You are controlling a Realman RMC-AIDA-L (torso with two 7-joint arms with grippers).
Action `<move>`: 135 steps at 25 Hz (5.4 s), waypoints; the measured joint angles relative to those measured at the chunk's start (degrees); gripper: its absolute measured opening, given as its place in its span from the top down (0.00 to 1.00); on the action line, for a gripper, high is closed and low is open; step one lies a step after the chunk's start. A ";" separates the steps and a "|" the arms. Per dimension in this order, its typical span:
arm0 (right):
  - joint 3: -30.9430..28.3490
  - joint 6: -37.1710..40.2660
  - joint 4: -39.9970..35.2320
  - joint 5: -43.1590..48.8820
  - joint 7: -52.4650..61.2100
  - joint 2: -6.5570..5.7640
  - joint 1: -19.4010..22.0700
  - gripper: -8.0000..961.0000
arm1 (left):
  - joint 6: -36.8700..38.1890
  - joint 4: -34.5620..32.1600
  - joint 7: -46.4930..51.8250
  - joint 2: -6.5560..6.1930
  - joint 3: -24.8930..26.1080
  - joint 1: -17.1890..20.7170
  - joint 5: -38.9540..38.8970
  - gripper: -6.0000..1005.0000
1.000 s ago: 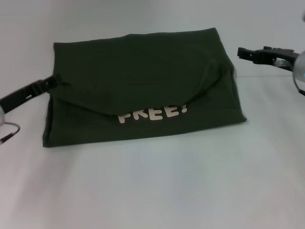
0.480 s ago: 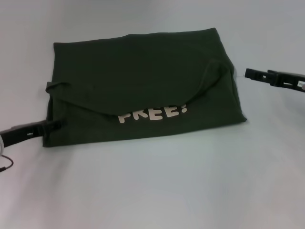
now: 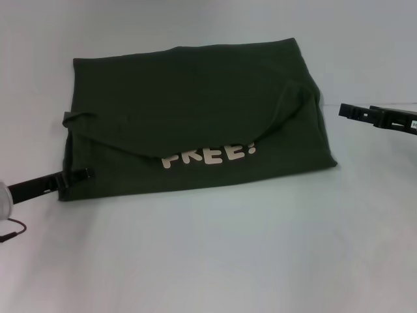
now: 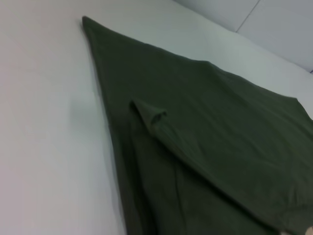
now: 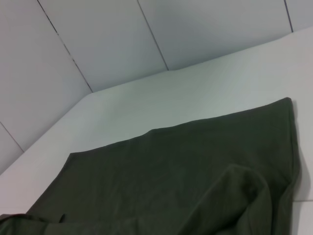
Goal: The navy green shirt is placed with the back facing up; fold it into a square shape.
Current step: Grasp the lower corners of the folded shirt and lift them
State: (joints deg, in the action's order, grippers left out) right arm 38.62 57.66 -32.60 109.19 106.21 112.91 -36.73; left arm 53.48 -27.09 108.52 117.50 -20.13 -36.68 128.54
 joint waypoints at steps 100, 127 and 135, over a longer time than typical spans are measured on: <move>12.38 -23.55 10.55 29.11 23.27 4.69 -13.29 0.18 | -2.51 1.43 0.44 0.53 -3.86 -0.67 0.07 0.95; 12.54 -13.07 -1.72 28.12 23.27 5.79 -6.01 0.94 | 4.32 -0.97 2.59 0.08 -3.44 0.15 0.60 0.95; 12.02 1.56 -11.98 25.10 22.99 5.41 0.33 0.94 | 17.86 -7.20 8.64 -1.21 -2.85 2.51 5.34 0.95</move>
State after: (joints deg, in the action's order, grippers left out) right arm 50.63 59.22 -44.59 134.29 129.19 118.32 -36.40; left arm 71.34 -34.29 117.17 116.29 -22.98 -34.16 133.88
